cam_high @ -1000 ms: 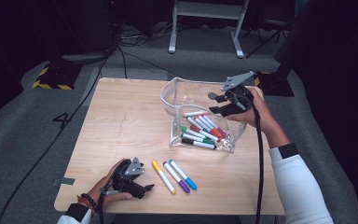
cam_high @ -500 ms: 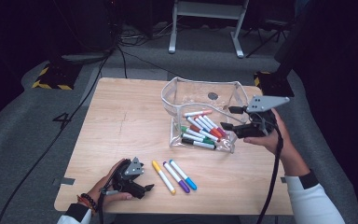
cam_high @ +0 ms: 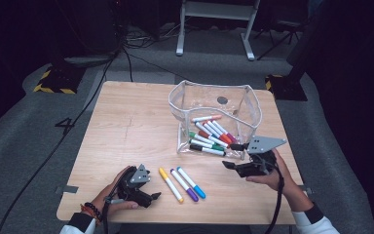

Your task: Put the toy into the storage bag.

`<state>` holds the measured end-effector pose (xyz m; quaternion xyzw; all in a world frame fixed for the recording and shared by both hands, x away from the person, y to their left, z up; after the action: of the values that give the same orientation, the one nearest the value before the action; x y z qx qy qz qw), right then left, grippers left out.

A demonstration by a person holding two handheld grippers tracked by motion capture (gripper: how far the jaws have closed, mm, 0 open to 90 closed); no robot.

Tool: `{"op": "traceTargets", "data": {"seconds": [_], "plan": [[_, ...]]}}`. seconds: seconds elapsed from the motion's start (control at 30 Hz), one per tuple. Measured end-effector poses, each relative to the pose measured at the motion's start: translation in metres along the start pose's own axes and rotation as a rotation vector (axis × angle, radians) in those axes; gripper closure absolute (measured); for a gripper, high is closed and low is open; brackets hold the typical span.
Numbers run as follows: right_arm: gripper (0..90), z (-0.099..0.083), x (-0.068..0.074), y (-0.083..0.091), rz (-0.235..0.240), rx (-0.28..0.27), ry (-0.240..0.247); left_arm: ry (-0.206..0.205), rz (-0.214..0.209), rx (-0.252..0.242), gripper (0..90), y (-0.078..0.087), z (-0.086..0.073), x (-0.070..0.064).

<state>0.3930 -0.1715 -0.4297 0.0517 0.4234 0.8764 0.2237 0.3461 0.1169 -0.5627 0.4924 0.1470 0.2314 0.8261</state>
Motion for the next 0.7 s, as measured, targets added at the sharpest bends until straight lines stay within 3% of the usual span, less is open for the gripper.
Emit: {"op": "traceTargets", "data": {"seconds": [0.27, 0.53, 0.7], "plan": [[36.5, -0.015, 0.037, -0.064, 0.115, 0.111, 0.037, 0.003, 0.002, 0.001, 12.3, 0.000, 0.000, 0.000], [36.5, -0.021, 0.063, -0.099, 0.188, 0.173, 0.063, 0.005, 0.002, 0.001, 12.3, 0.000, 0.000, 0.000], [36.8, -0.025, 0.066, -0.112, 0.198, 0.201, 0.058, 0.005, 0.003, 0.001, 12.3, 0.000, 0.000, 0.000]]}}
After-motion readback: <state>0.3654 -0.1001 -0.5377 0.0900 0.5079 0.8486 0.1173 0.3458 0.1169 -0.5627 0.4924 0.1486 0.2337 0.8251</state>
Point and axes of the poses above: each handheld gripper's, and its own axes: y roughly backward along the jaws, z roughly out of its top, x roughly to its left, the point moved 8 cm from there along -y, roughly forward along the jaws, and after that the axes turned 15 degrees about x, right-handed, at the moved point
